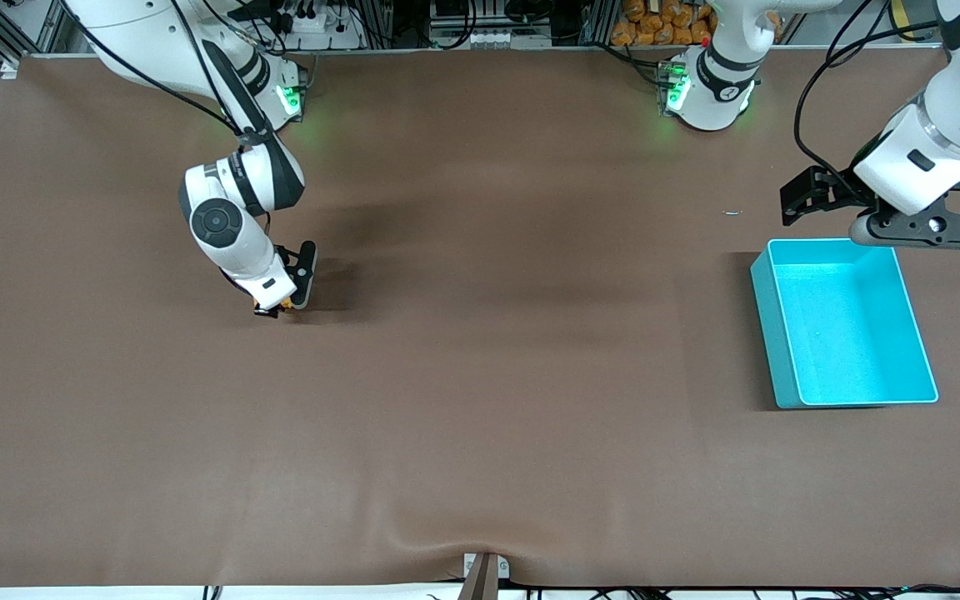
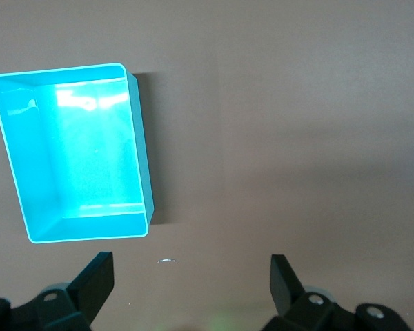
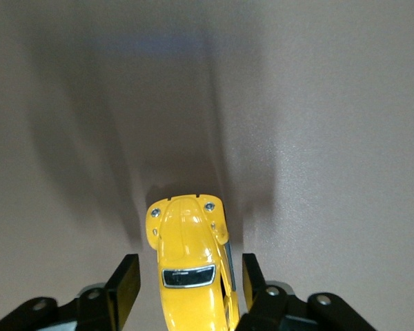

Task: Wind and store yellow beetle car
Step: 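Close the right gripper on the yellow car's body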

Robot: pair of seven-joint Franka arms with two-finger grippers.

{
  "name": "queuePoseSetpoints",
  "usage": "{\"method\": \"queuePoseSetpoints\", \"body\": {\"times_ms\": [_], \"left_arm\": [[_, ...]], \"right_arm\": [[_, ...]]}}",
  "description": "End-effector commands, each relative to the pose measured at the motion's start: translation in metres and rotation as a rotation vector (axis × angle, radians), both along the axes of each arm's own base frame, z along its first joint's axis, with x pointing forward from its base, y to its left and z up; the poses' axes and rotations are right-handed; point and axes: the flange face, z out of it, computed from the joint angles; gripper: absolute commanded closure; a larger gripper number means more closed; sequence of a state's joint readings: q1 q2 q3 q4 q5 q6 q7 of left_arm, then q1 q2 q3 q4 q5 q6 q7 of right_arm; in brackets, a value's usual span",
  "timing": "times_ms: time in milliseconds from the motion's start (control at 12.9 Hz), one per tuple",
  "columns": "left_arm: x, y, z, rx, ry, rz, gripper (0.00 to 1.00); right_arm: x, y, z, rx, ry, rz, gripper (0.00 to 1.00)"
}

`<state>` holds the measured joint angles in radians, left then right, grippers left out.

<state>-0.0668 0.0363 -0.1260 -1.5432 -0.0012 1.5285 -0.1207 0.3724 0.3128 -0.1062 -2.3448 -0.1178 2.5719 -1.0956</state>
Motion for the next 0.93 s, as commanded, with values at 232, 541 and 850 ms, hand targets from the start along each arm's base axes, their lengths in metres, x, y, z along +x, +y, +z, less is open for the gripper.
{"method": "queuePoseSetpoints", "body": {"times_ms": [232, 541, 850], "left_arm": [[0.000, -0.004, -0.001, -0.036, 0.015, 0.015, 0.00], [0.002, -0.003, -0.004, -0.036, 0.019, 0.017, 0.00], [0.002, -0.004, -0.005, -0.050, 0.022, 0.017, 0.00]], "right_arm": [[-0.003, -0.001, -0.008, -0.008, -0.012, 0.036, 0.47], [-0.002, -0.003, -0.010, -0.008, -0.013, 0.032, 0.56], [-0.002, -0.007, -0.015, -0.010, -0.007, 0.027, 0.63]]}}
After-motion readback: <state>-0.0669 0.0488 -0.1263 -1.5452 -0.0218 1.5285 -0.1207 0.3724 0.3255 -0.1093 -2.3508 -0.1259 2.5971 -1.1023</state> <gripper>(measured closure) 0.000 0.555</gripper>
